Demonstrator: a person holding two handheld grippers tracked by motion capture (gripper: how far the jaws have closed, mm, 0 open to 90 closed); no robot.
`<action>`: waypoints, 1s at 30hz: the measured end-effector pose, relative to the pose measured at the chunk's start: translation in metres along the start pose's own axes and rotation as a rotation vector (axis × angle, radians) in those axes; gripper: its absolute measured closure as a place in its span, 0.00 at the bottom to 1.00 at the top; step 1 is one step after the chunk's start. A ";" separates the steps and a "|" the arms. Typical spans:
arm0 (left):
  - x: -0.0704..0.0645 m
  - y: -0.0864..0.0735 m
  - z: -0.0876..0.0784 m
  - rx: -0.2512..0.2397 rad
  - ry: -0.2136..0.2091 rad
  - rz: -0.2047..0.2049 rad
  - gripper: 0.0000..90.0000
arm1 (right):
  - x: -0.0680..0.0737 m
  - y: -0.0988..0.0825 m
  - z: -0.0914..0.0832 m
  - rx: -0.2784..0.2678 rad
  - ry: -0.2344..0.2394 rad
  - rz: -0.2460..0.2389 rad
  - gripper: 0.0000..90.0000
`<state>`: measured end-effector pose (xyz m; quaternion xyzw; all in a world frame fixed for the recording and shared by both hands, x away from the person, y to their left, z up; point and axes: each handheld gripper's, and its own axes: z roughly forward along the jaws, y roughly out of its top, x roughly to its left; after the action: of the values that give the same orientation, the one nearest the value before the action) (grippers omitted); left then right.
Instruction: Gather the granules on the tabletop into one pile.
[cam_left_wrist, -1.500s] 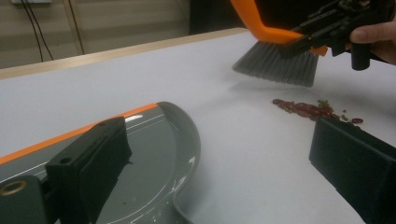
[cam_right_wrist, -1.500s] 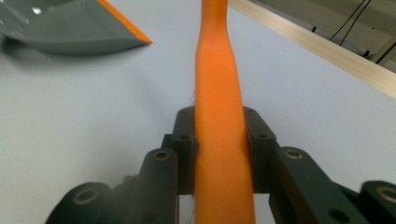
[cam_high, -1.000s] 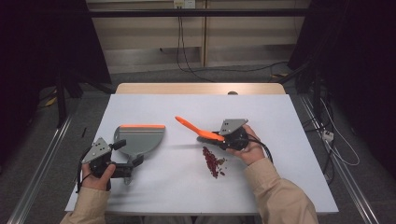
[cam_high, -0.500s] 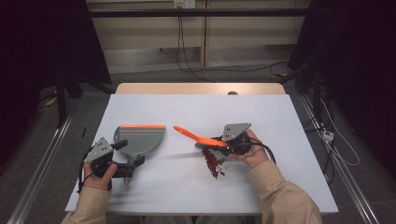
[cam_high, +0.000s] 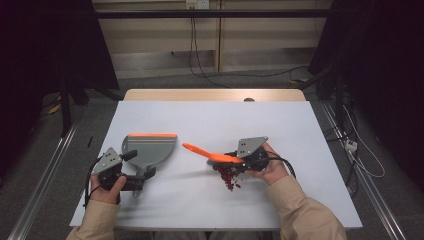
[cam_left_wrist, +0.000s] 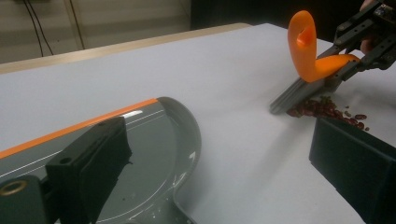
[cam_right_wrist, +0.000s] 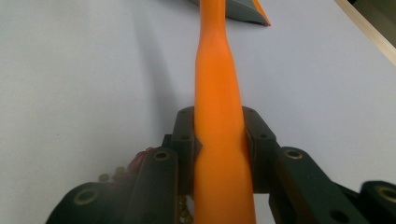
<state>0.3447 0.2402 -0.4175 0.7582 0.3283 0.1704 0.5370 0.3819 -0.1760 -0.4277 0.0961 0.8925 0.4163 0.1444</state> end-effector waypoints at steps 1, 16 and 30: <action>0.000 0.000 0.000 -0.002 -0.002 0.000 0.05 | 0.001 0.000 0.000 -0.002 -0.004 -0.002 0.79; -0.001 0.000 0.000 0.001 -0.001 0.006 0.05 | 0.004 -0.001 -0.002 -0.025 -0.005 0.014 0.79; 0.000 0.000 0.001 0.000 -0.003 0.000 0.05 | 0.001 -0.001 -0.002 -0.051 0.007 0.040 0.79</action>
<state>0.3450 0.2391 -0.4177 0.7585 0.3275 0.1695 0.5374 0.3802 -0.1778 -0.4271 0.1086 0.8800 0.4422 0.1354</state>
